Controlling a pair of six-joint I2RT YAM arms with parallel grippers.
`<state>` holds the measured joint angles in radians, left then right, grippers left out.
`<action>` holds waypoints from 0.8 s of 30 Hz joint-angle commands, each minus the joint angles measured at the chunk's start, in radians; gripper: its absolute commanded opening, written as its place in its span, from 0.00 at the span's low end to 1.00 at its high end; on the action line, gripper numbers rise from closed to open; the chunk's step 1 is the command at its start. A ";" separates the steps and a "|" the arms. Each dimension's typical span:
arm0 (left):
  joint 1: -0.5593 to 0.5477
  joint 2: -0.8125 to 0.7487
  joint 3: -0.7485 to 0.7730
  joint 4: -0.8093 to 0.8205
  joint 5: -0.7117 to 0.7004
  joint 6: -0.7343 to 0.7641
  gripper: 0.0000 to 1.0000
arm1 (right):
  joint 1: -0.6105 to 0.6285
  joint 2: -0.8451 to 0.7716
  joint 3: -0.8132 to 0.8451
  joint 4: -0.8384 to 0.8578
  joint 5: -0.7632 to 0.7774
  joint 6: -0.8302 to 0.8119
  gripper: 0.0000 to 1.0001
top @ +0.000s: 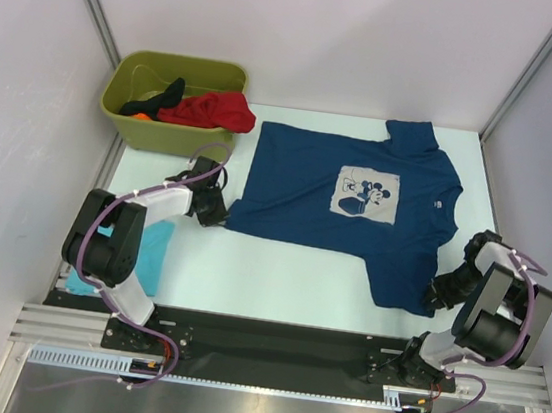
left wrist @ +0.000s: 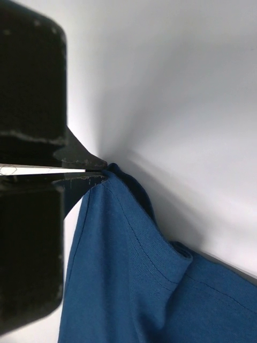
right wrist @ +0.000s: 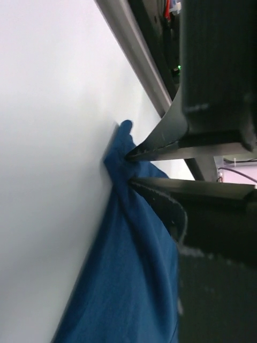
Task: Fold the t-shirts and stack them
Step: Flatten the tshirt out
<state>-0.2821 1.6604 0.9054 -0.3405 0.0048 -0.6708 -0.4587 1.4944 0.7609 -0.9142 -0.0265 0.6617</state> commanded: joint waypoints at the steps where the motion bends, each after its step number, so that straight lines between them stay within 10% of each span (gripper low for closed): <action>1: 0.009 -0.048 0.015 -0.029 -0.032 0.030 0.00 | -0.006 -0.052 -0.034 0.028 0.131 0.032 0.22; 7: 0.009 -0.074 -0.003 -0.037 -0.032 0.039 0.00 | -0.006 -0.134 -0.038 0.003 0.120 0.024 0.01; 24: 0.009 -0.243 -0.079 -0.092 -0.031 0.050 0.00 | 0.092 -0.463 0.083 -0.181 0.085 -0.033 0.00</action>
<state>-0.2817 1.4891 0.8501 -0.4114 0.0029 -0.6437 -0.4076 1.0954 0.7952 -1.0306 0.0444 0.6521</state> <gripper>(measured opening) 0.010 0.011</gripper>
